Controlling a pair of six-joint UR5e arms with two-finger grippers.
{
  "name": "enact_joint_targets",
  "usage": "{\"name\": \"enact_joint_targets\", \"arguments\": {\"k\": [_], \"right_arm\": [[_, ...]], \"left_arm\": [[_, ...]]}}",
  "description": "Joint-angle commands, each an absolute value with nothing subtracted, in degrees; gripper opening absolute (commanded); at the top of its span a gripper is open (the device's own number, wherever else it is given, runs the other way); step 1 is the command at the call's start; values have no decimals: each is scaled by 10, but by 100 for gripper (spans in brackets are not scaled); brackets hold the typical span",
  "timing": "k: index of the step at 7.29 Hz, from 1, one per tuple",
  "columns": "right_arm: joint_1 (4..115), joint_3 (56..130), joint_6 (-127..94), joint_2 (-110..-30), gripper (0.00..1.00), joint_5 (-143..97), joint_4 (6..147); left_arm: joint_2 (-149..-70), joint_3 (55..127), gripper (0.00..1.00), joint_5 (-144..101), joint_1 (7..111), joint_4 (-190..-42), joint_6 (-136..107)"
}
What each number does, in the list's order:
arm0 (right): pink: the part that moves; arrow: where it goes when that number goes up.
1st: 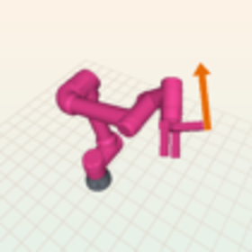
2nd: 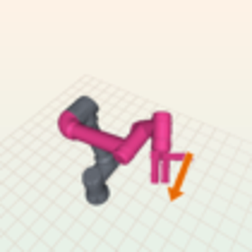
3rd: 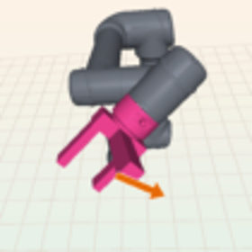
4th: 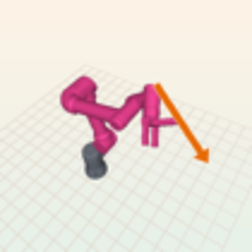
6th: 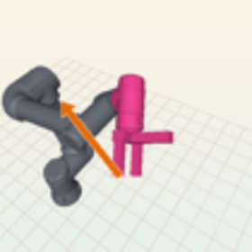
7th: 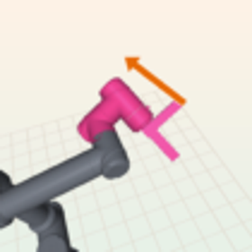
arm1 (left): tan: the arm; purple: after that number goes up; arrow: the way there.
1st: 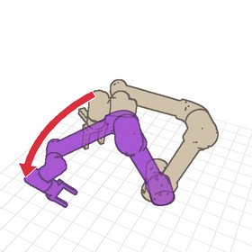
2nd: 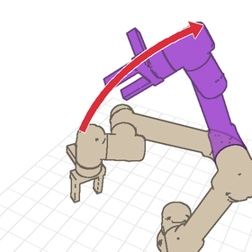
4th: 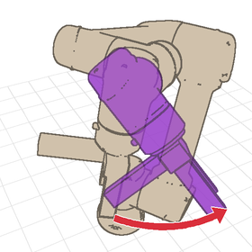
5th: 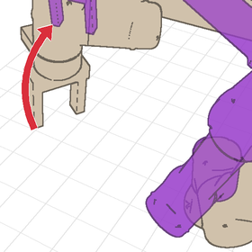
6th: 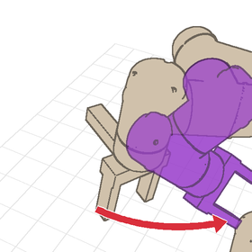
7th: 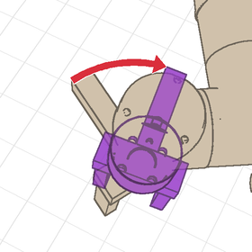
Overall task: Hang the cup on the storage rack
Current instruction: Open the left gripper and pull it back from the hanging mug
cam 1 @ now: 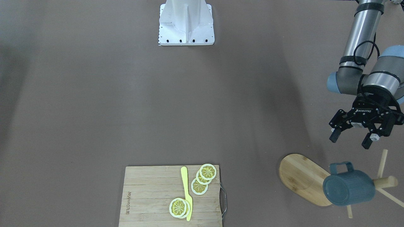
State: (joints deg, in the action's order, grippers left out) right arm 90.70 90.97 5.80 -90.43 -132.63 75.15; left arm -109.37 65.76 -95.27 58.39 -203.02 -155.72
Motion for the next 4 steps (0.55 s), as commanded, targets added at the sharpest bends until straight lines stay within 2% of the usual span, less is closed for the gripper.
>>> {"name": "enact_joint_targets", "arguments": {"k": [1,4], "right_arm": [[907,910,58,-905,100,-1326,751],[907,911,58,-905,100,-1326,751]], "left_arm": [[-1049,737,99,-1049,584,-2040,-1438],[-1045,748,99,-1244,591,-2029,-1173]]}}
